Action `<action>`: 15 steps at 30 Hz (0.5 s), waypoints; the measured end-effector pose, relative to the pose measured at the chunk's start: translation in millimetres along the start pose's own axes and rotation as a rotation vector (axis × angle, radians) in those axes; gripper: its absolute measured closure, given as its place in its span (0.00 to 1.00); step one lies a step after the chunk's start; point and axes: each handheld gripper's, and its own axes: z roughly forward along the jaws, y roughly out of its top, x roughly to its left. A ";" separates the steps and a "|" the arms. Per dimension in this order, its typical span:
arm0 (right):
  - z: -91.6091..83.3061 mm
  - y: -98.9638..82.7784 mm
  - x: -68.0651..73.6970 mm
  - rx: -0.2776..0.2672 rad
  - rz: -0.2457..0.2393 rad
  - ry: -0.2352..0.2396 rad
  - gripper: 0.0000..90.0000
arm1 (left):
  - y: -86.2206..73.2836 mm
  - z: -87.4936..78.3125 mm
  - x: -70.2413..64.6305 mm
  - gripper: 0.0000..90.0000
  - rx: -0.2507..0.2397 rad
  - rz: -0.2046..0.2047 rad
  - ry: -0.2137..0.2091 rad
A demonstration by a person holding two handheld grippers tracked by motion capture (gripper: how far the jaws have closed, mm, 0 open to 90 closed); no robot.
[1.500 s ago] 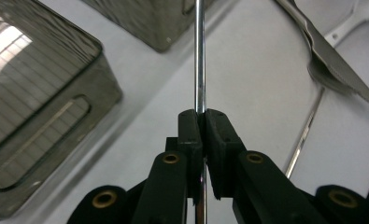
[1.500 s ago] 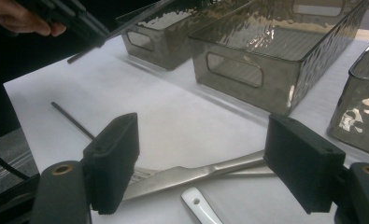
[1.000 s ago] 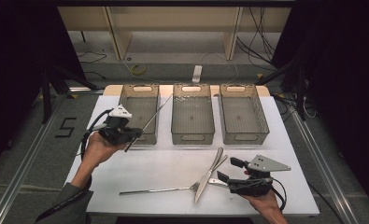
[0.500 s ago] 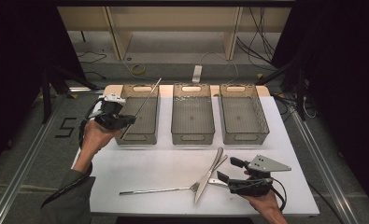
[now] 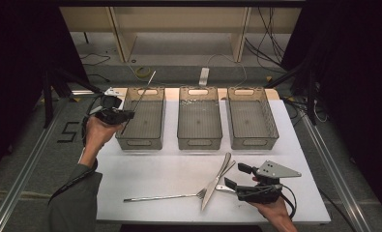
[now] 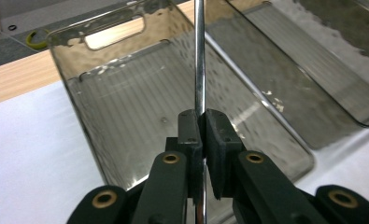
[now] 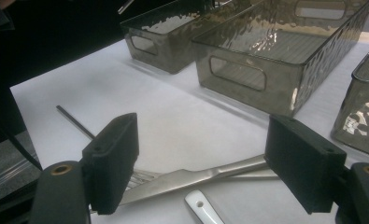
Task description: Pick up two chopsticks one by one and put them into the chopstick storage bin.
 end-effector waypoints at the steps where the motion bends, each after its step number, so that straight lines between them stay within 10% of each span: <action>1: 0.1 0.1 0.1 0.000 0.000 0.000 0.30 | -1.0 1.4 1.8 0.94 0.001 -0.003 0.002; 15: 0.3 0.3 0.6 0.001 -0.003 0.003 0.30 | -1.6 18.0 12.2 0.94 0.031 -0.019 0.038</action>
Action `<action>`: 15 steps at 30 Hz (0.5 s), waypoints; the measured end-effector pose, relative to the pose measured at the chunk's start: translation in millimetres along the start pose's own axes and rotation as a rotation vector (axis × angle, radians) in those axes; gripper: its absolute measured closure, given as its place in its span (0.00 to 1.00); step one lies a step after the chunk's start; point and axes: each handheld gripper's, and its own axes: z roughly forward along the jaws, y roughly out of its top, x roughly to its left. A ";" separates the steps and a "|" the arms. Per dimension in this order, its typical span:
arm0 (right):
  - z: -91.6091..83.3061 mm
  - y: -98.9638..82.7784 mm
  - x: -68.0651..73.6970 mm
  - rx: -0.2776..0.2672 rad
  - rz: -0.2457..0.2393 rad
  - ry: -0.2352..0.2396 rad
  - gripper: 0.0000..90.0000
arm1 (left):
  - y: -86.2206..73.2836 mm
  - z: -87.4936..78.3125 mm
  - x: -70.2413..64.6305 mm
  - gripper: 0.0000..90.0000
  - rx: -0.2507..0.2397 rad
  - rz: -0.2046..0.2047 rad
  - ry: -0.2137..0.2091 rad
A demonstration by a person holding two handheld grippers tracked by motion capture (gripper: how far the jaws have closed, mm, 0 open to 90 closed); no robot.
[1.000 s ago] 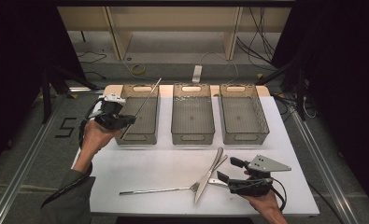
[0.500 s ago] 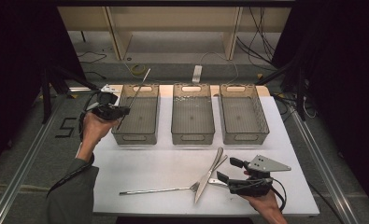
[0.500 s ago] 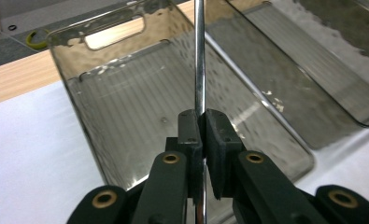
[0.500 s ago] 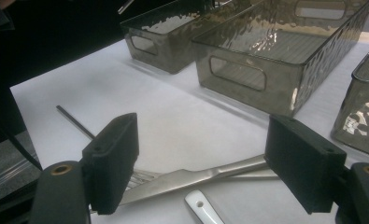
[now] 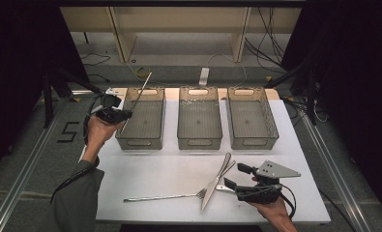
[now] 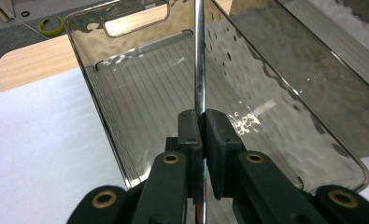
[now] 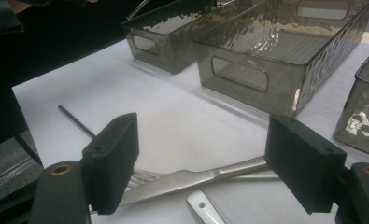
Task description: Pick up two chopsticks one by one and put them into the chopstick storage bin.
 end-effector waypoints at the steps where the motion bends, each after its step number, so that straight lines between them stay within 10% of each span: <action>1: 0.0 0.0 -0.1 0.000 0.001 0.000 0.30 | -0.1 0.7 -0.1 0.94 0.005 0.000 -0.001; 15: 0.9 -0.1 0.6 0.004 0.000 0.004 0.30 | -12.8 13.8 4.4 0.94 0.033 -0.032 0.012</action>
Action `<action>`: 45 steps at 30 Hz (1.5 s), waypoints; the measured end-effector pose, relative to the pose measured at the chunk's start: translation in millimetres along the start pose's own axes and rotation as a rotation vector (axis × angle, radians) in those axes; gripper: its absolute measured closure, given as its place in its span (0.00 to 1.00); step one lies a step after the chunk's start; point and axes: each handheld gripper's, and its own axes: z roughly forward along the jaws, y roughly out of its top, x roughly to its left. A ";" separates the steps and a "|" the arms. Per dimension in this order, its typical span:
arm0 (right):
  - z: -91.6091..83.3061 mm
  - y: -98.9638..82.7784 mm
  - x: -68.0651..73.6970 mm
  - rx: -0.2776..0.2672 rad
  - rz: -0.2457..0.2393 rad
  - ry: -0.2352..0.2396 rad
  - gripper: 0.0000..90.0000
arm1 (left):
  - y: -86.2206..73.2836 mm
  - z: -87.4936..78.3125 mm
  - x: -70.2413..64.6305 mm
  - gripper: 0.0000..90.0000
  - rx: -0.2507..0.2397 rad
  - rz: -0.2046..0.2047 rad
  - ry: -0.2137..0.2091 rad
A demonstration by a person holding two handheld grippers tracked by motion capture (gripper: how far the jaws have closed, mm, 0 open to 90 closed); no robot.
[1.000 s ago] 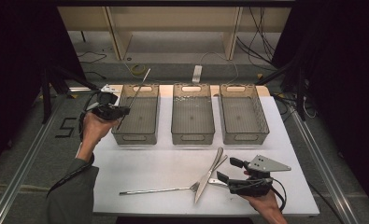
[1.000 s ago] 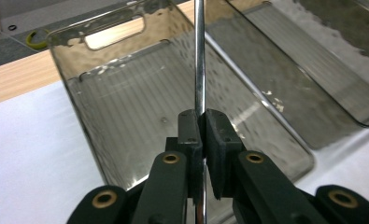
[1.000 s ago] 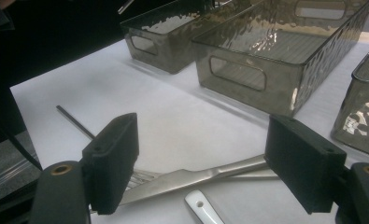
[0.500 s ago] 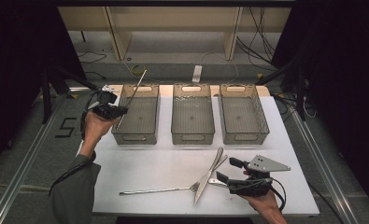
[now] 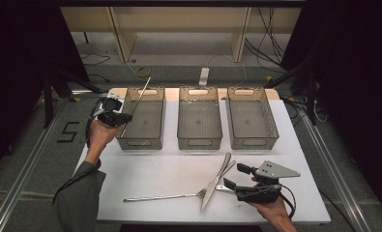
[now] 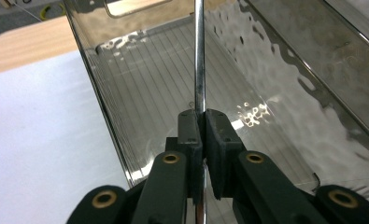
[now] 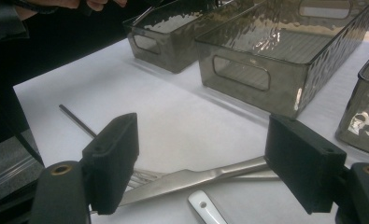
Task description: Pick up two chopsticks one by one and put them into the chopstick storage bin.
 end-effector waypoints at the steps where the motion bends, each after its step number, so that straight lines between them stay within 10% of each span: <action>1: 0.2 -0.1 -0.1 0.001 0.001 0.000 0.30 | -0.9 0.8 0.5 0.94 0.001 -0.001 -0.001; 13: 0.6 -0.4 -1.0 0.002 0.012 0.003 0.30 | -8.5 11.0 1.3 0.92 0.016 -0.058 0.008; 23: -0.6 -0.1 -1.1 -0.003 0.011 0.003 0.30 | -11.4 -8.6 -6.5 0.44 -0.021 -0.089 -0.050; 45: -3.3 0.9 -1.9 -0.006 0.003 -0.003 0.30 | -26.1 -50.7 -85.4 0.19 0.083 0.221 -0.262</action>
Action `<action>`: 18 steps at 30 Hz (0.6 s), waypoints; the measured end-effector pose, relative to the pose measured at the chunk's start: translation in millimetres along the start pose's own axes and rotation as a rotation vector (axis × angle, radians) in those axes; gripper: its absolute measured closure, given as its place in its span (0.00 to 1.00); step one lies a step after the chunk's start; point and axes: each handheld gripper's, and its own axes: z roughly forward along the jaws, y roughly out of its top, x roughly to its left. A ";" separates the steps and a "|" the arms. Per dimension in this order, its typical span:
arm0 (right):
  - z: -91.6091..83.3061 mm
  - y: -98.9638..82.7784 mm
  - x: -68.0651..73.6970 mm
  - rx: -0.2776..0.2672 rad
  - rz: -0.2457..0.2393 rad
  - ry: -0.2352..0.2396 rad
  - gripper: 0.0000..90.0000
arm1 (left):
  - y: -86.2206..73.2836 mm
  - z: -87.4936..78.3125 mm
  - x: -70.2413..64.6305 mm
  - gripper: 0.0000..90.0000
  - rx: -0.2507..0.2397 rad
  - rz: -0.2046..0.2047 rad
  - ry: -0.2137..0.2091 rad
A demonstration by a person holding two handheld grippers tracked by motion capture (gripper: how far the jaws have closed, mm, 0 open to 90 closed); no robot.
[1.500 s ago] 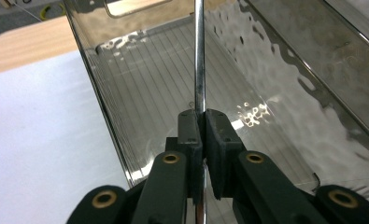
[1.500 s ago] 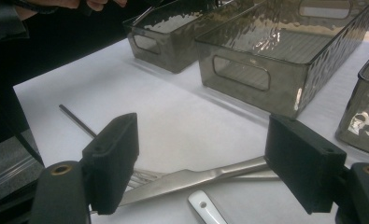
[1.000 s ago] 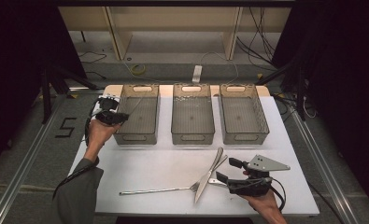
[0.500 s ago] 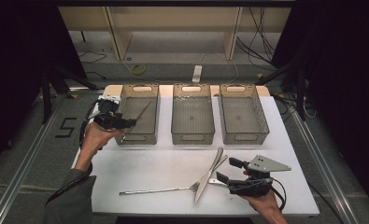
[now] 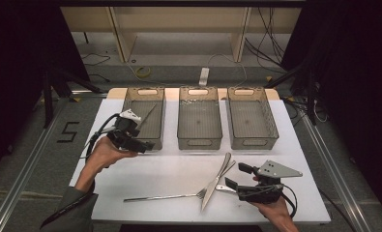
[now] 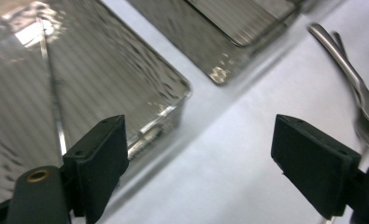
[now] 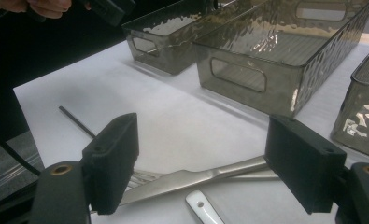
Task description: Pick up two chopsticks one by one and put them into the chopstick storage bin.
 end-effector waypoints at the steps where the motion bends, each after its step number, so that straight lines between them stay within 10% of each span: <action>1: 0.1 -0.2 0.0 0.000 0.001 -0.001 0.30 | -2.2 0.3 -2.5 0.19 0.001 0.004 -0.013; 18: 0.6 -0.2 -0.7 0.007 -0.001 -0.009 0.30 | -26.8 17.3 -41.2 0.21 0.153 0.155 -0.064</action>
